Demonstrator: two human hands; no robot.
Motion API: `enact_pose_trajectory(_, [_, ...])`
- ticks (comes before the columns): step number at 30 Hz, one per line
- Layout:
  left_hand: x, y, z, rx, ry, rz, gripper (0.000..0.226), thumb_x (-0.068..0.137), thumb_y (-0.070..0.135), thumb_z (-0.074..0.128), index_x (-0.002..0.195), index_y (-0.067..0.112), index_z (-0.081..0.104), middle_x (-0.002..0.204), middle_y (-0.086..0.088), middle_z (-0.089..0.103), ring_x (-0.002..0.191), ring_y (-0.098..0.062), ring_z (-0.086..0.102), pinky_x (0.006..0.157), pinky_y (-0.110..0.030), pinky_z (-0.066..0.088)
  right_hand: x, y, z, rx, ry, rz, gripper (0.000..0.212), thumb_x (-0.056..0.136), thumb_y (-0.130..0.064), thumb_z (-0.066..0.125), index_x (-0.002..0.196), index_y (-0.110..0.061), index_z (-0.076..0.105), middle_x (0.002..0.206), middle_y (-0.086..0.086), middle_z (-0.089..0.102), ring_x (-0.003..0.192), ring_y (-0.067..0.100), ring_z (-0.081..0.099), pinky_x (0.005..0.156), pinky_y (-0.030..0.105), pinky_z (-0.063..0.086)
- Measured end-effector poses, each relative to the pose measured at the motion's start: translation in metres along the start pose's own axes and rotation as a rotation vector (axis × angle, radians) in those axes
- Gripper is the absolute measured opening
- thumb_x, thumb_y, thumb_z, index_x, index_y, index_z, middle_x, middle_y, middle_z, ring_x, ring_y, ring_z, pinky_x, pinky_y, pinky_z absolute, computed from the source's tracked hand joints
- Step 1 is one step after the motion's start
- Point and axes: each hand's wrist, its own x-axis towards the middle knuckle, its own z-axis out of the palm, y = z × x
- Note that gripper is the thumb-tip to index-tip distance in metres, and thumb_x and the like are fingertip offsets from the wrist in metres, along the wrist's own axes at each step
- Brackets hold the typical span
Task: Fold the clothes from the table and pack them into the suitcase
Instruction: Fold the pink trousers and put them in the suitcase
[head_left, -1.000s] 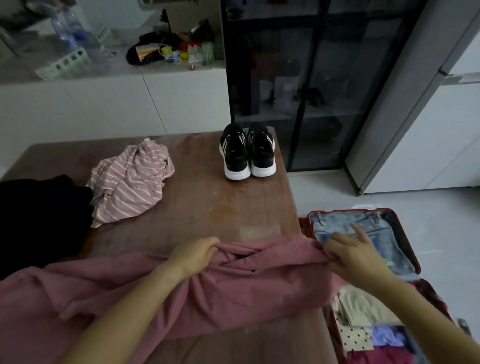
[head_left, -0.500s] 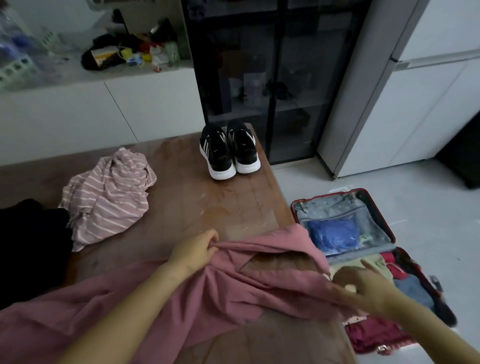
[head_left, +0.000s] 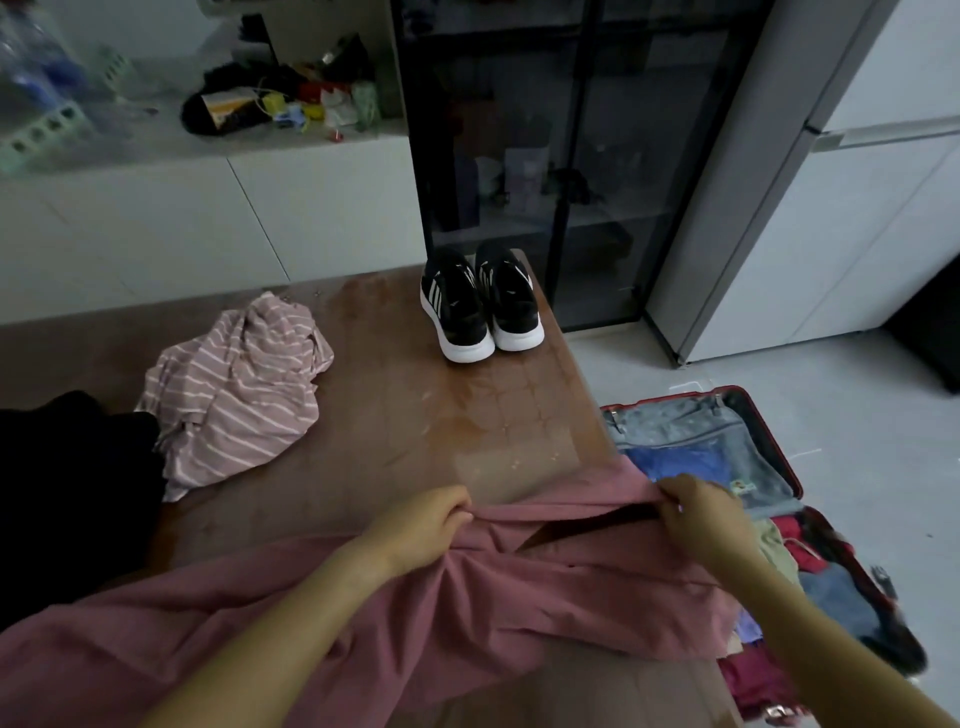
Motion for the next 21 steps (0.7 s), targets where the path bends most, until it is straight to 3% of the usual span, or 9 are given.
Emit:
enact_pose_trajectory(2, [-0.001,-0.002,-0.001,-0.055,-0.057,0.027,0.007,0.095,0.028,0.052,0.089,0.026,0.055,0.084,0.014,0.057,0.083,-0.008,0.057,0.071,-0.024,0.038,0.001,0.008,-0.013,-0.003,0.093,-0.063,0.034,0.073,-0.023,0.041,0.086,-0.013,0.07,0.085,0.01,0.071,0.079,0.034,0.066,0.086,0.045,0.046])
enact_pose_trajectory(5, [-0.004,-0.004,-0.006,-0.14,-0.102,0.058,0.013,0.094,0.024,0.055,0.082,0.029,0.052,0.075,0.016,0.052,0.068,0.005,0.049,0.07,-0.018,0.039,0.002,0.012,-0.047,-0.107,0.115,-0.215,0.031,0.081,-0.028,0.04,0.091,-0.019,0.069,0.075,0.003,0.071,0.073,0.028,0.067,0.093,0.045,0.044])
enact_pose_trajectory(8, [-0.006,-0.006,-0.023,-0.202,-0.014,0.066,0.022,0.092,0.019,0.058,0.077,0.033,0.05,0.079,0.014,0.053,0.076,0.005,0.051,0.07,-0.011,0.037,0.022,0.0,-0.086,-0.157,-0.315,-0.198,0.014,0.09,-0.034,0.051,0.095,-0.031,0.063,0.093,-0.004,0.068,0.082,0.022,0.06,0.075,0.03,0.045])
enact_pose_trajectory(10, [-0.001,-0.012,-0.034,-0.235,0.065,0.034,0.019,0.091,0.015,0.059,0.079,0.029,0.054,0.075,0.012,0.056,0.073,0.004,0.052,0.067,-0.012,0.038,0.05,-0.006,-0.098,-0.404,-0.575,-0.181,0.01,0.087,-0.027,0.056,0.093,-0.028,0.064,0.102,-0.002,0.066,0.087,0.018,0.06,0.077,0.027,0.048])
enact_pose_trajectory(12, [0.007,-0.02,-0.04,-0.202,0.08,-0.016,0.014,0.091,0.014,0.059,0.082,0.023,0.056,0.072,0.012,0.055,0.067,0.001,0.051,0.064,-0.014,0.037,0.076,-0.01,-0.092,-0.619,-0.677,-0.133,0.025,0.081,-0.017,0.055,0.102,-0.021,0.067,0.106,0.0,0.065,0.093,0.019,0.063,0.084,0.031,0.05])
enact_pose_trajectory(15, [0.024,-0.041,-0.033,-0.136,0.033,-0.151,0.01,0.093,0.016,0.055,0.084,0.019,0.054,0.076,0.008,0.056,0.072,-0.009,0.052,0.062,-0.017,0.036,0.099,-0.019,-0.074,-0.793,-0.53,-0.035,0.036,0.087,-0.015,0.049,0.12,-0.029,0.056,0.132,-0.001,0.053,0.125,0.025,0.049,0.107,0.057,0.024])
enact_pose_trajectory(16, [0.029,-0.049,-0.028,-0.124,0.034,-0.203,0.01,0.094,0.017,0.054,0.084,0.019,0.054,0.081,0.003,0.057,0.078,-0.015,0.053,0.065,-0.023,0.037,0.103,-0.021,-0.069,-0.805,-0.388,-0.038,0.033,0.091,-0.022,0.047,0.122,-0.03,0.052,0.134,-0.002,0.051,0.127,0.024,0.047,0.11,0.058,0.017])
enact_pose_trajectory(18, [0.038,-0.062,-0.018,-0.128,0.052,-0.286,0.012,0.094,0.019,0.053,0.082,0.019,0.053,0.085,-0.001,0.058,0.083,-0.02,0.055,0.068,-0.028,0.038,0.107,-0.022,-0.055,-0.684,-0.173,-0.075,0.034,0.094,-0.038,0.043,0.127,-0.03,0.047,0.133,-0.001,0.052,0.122,0.024,0.05,0.112,0.051,0.022])
enact_pose_trajectory(21, [0.044,-0.069,-0.008,-0.127,0.055,-0.314,0.024,0.094,0.024,0.054,0.071,0.025,0.048,0.078,0.002,0.057,0.081,-0.021,0.057,0.071,-0.033,0.043,0.101,-0.019,-0.03,-0.367,-0.311,-0.151,0.058,0.089,-0.059,0.049,0.14,-0.037,0.034,0.144,0.0,0.041,0.13,0.025,0.042,0.113,0.049,0.022])
